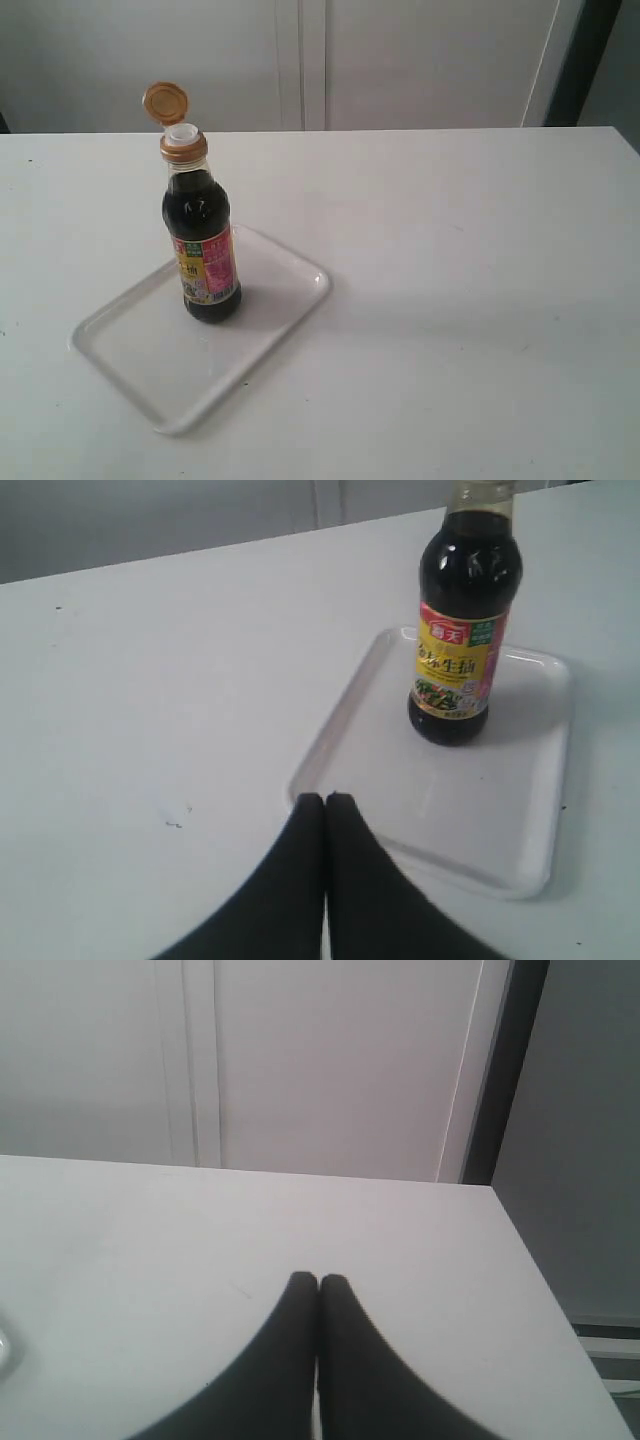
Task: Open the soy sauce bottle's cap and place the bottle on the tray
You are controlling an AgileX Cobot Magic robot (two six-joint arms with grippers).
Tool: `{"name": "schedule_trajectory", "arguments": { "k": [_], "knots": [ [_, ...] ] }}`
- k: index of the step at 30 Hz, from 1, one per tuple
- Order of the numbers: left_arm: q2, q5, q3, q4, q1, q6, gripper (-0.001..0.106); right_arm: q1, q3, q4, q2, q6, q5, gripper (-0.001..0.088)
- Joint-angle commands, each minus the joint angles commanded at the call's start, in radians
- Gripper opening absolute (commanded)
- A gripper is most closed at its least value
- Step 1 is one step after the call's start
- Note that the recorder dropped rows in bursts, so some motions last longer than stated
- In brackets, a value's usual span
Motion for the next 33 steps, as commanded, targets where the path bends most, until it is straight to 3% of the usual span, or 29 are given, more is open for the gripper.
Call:
{"name": "schedule_trajectory", "arguments": {
  "k": [10,22,33],
  "knots": [
    [-0.099,-0.017,0.175,-0.007,0.089,0.000,0.000,0.000,0.000,0.000,0.000,0.000,0.000,0.0000],
    [-0.099,-0.128,0.284,0.010,0.089,0.000,0.000,0.000,0.000,0.000,0.000,0.000,0.000,0.0000],
    [-0.099,-0.169,0.284,0.019,0.089,0.004,0.000,0.000,0.000,0.000,0.000,0.000,0.000,0.0000]
  ]
}}
